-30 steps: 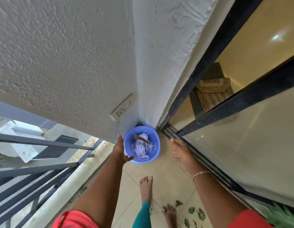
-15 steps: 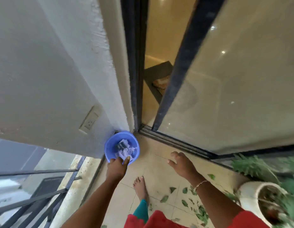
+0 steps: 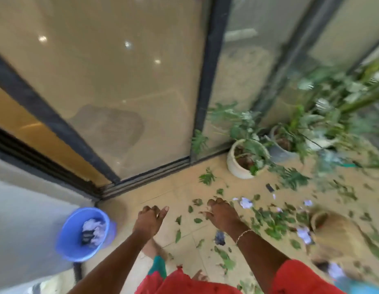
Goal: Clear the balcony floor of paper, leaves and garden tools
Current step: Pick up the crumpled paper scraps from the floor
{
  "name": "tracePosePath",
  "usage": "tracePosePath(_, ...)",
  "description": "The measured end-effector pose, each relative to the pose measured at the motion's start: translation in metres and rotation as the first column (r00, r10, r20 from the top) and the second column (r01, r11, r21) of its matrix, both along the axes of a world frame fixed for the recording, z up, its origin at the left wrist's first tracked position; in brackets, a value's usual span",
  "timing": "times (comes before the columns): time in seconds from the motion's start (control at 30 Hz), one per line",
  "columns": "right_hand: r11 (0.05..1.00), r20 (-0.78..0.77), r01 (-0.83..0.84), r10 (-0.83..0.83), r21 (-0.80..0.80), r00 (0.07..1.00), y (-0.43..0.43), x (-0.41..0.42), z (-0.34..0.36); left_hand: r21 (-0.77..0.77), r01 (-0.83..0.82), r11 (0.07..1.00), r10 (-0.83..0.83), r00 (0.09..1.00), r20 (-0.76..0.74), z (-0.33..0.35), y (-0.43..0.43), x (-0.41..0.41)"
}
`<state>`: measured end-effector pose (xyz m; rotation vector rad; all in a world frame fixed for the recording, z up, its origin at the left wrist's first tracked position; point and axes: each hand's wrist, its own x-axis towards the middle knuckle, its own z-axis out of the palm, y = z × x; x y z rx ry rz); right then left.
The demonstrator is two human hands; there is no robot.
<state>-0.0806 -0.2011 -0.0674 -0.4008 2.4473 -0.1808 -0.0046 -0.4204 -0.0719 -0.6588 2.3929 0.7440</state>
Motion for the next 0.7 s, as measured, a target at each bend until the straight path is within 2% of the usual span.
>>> tracePosePath(0.1, 0.99, -0.032, 0.139, -0.138, 0.009, 0.99, 0.068, 0.018, 0.005, 0.039, 0.154, 0.987, -0.154, 0.988, -0.001, 0.014, 0.063, -0.02)
tracePosePath(0.23, 0.943, -0.045, 0.331, -0.332, -0.011, 0.942, 0.144, 0.042, 0.014, 0.007, 0.336, 0.942, -0.324, 0.915, -0.24, 0.025, 0.133, -0.041)
tracePosePath(0.33, 0.869, -0.059, 0.494, -0.495, -0.037, 0.867, 0.2, 0.06, 0.023, 0.051, 0.45, 0.891, -0.448, 0.893, -0.054, 0.021, 0.185, -0.057)
tracePosePath(0.5, 0.713, -0.055, 0.699, -0.701, -0.058, 0.711, 0.272, 0.082, 0.031, 0.027, 0.659, 0.752, -0.658, 0.752, -0.036, 0.025, 0.267, -0.094)
tracePosePath(0.7, 0.565, -0.076, 0.823, -0.824, -0.055, 0.561, 0.343, 0.082, 0.025, 0.043, 0.797, 0.602, -0.798, 0.603, -0.005, 0.01, 0.362, -0.147)
